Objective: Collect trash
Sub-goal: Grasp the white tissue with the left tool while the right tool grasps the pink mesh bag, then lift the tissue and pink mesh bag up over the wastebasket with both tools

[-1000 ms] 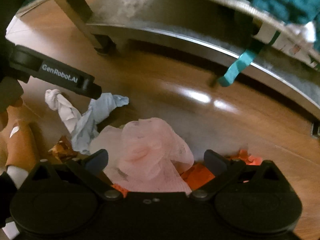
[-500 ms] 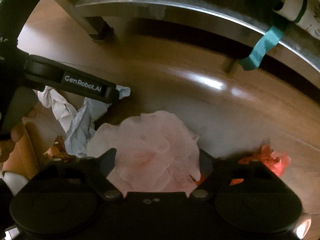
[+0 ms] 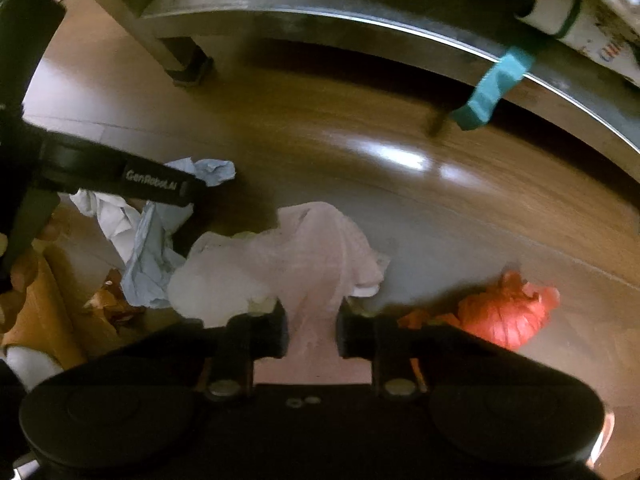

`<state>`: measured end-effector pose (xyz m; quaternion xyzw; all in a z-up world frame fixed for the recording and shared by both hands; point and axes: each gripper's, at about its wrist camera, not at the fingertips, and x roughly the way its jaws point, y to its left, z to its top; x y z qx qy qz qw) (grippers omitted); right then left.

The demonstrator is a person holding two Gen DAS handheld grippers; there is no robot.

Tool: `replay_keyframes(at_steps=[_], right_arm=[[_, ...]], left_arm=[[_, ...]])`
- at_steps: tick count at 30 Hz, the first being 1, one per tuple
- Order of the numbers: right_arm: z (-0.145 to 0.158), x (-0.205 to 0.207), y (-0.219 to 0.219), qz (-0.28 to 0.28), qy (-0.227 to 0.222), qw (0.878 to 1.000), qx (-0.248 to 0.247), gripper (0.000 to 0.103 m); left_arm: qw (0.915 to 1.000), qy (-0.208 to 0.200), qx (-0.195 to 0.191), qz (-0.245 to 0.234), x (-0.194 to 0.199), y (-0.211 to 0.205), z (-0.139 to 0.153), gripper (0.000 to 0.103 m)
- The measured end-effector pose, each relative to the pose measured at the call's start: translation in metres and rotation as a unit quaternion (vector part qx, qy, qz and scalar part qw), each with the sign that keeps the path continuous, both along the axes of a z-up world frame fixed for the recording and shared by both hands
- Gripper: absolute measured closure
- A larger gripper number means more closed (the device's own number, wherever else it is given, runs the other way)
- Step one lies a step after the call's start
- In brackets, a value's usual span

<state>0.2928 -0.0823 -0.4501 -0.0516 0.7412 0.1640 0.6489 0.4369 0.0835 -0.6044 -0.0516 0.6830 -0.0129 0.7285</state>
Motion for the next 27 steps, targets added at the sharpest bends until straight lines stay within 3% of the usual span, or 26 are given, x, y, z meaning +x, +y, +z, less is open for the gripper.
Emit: replay_keyframes(at_steps=[9, 16, 27], right_arm=[[0.063, -0.003, -0.007, -0.027, -0.028, 0.999, 0.004, 0.09], [0.13, -0.008, -0.015, -0.045, -0.063, 0.997, 0.018, 0.09], [0.249, -0.022, -0.034, -0.073, -0.141, 0.987, 0.038, 0.09]], left_arm=[[0.9987, -0.02, 0.009, -0.047, -0.021, 0.001, 0.061, 0.055], [0.996, -0.051, 0.019, -0.071, -0.04, -0.001, 0.138, 0.055], [0.9909, -0.118, 0.03, -0.057, -0.072, -0.001, 0.264, 0.055]])
